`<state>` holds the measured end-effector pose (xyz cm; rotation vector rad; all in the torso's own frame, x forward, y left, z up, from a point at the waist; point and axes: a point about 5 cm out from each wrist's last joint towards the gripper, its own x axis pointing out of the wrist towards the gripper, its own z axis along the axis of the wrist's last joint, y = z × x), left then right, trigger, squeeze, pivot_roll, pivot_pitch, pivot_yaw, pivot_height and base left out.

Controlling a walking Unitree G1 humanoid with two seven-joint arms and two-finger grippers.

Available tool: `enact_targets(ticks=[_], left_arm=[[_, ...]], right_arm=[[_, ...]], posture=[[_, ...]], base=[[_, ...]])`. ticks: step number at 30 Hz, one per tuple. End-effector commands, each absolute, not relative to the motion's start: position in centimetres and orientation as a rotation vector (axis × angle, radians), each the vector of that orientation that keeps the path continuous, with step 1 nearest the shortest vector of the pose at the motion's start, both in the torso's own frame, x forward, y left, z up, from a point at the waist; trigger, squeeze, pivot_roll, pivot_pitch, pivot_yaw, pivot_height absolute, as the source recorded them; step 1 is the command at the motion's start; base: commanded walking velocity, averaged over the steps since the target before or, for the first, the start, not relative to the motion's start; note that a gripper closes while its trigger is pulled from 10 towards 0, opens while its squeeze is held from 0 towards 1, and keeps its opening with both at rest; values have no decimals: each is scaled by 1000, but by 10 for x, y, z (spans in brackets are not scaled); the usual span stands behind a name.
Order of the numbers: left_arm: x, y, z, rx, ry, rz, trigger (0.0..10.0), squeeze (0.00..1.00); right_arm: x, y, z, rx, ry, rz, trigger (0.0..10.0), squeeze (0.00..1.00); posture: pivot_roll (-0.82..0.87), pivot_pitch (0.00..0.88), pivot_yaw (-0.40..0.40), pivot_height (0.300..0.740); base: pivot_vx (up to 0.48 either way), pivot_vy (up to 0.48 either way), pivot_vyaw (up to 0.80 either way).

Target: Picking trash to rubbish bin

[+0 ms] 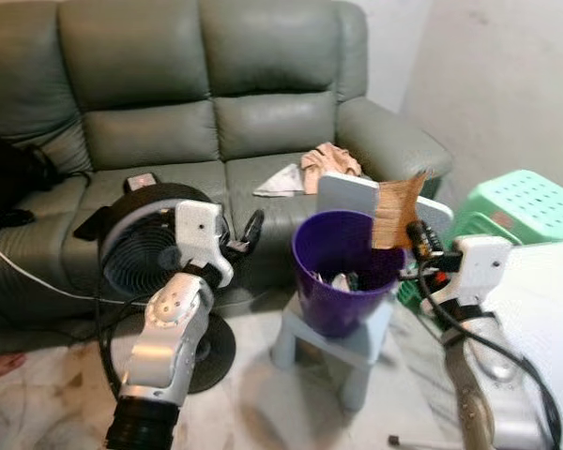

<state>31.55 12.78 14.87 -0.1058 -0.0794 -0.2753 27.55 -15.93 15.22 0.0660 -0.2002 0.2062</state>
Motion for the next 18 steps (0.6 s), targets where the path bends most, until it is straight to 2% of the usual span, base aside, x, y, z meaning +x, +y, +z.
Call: enact_targets(ticks=[1, 11, 14, 18], left_arm=[[316, 117, 152, -104, -91, -306, 10000, 0], [312, 113, 149, -120, -80, -306, 10000, 0], [308, 111, 147, -149, -69, -315, 10000, 0], [303, 110, 143, -159, -54, -304, 10000, 0]], right_arm=[[274, -170, 151, 54, -193, 170, 10000, 0], [287, -175, 146, -36, -134, 285, 10000, 0], [297, -179, 146, -179, -118, 312, 10000, 0], [312, -181, 148, -181, -107, 344, 10000, 0]], posture=[[-5, 65, -24, 740], [-3, 78, -33, 740], [-1, 82, -39, 740], [2, 87, -47, 740]], base=[[360, 0, 0], [345, 0, 0], [320, 0, 0], [141, 0, 0]])
